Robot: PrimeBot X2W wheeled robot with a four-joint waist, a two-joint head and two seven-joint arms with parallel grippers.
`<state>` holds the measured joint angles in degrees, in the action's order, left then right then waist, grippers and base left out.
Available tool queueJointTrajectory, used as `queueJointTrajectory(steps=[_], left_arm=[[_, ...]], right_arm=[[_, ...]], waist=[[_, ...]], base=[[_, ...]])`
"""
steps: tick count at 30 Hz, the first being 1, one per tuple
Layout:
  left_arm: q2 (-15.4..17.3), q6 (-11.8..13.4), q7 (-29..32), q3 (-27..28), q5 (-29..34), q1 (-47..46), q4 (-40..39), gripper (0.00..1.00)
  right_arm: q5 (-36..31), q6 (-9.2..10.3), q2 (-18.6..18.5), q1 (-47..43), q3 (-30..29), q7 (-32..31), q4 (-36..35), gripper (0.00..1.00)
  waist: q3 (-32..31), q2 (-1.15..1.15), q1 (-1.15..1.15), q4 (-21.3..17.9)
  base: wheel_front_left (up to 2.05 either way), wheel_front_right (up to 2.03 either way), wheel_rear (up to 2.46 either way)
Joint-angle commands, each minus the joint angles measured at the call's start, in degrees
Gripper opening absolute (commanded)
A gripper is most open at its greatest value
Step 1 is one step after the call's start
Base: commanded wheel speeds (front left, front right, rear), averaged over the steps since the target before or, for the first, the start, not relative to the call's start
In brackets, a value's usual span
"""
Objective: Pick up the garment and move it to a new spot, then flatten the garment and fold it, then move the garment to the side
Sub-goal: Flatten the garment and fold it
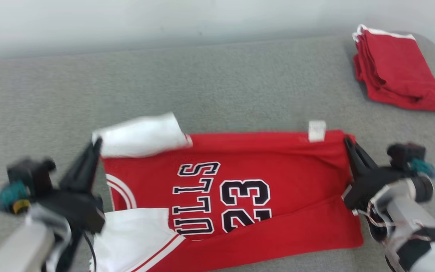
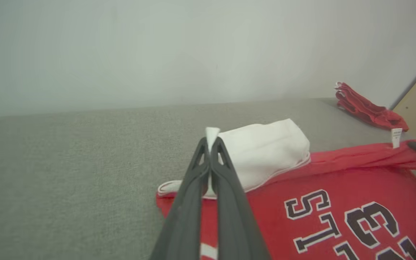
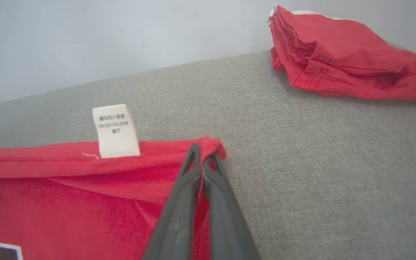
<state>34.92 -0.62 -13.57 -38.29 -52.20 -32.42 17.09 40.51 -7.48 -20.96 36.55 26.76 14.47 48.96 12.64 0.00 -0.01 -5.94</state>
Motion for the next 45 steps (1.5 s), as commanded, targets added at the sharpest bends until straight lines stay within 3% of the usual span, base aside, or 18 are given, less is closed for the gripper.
queueJointTrajectory(steps=[1,12,15,25,26,27,28,35,40,45], left_arm=[[0.21,1.66,-0.72,0.47,-0.05,4.2,-3.48,0.0],[-3.01,6.61,-1.49,-0.36,1.18,17.59,-13.58,0.0],[-4.06,6.82,-1.56,-1.08,1.87,19.21,-12.45,0.0],[-8.69,4.02,-1.57,0.76,4.71,20.33,-3.43,0.0],[-9.15,3.71,-1.57,1.17,5.43,20.17,-2.71,0.13],[-9.73,3.6,-1.57,1.71,5.85,20.17,-2.21,0.62],[-10.31,3.42,-1.57,2.26,6.37,20.4,-1.85,1.0],[-12.92,4.43,-1.57,9.57,15.59,23.21,-3.49,1.0],[-17.11,5.58,-1.57,18.6,23.91,27.33,-7.36,1.0],[-21.83,4.53,-1.58,26.61,31.41,31.22,-10.14,1.0]], right_arm=[[1.1,0.02,-0.93,-2.72,-0.92,0.48,-1.55,0.0],[1.86,0.02,-4.01,-13.32,-7.27,0.75,-9.12,0.0],[1.49,0.02,-4.45,-16.24,-8.23,0.15,-11.04,0.0],[-1.29,0.02,-2.85,-20.13,-11.34,-3.06,-13.26,0.01],[-1.59,0.02,-2.63,-20.4,-11.63,-3.33,-13.41,0.35],[-1.8,0.02,-2.53,-20.59,-11.95,-3.57,-13.62,0.82],[-1.96,0.02,-2.53,-20.91,-12.29,-3.67,-13.93,1.0],[-2.71,0.02,-2.82,-23.64,-14.33,-3.54,-17.23,1.0],[-3.41,0.02,-2.34,-24.46,-15.84,-5.06,-17.91,1.0],[-5.15,0.01,-0.64,-22.23,-17.03,-8.87,-14.72,1.0]], waist=[[-1.79,0.0,0.01,1.79],[-3.7,0.0,0.01,5.15],[-3.96,0.0,0.01,5.81],[-4.49,0.0,0.01,6.23],[-4.57,0.0,0.01,6.24],[-4.65,0.0,0.01,6.22],[-4.78,0.0,0.01,6.2],[-6.22,0.0,0.01,6.2],[-7.45,0.0,0.01,6.44],[-8.03,0.0,0.01,6.9]], base=[[0.0,0.0,0.0],[0.0,0.0,0.0],[0.0,0.0,0.0],[0.0,0.0,0.0],[0.0,0.0,0.0],[0.0,0.0,0.0],[0.0,0.0,0.0],[0.0,0.0,0.0],[0.0,0.0,0.0],[0.0,0.0,0.0]])
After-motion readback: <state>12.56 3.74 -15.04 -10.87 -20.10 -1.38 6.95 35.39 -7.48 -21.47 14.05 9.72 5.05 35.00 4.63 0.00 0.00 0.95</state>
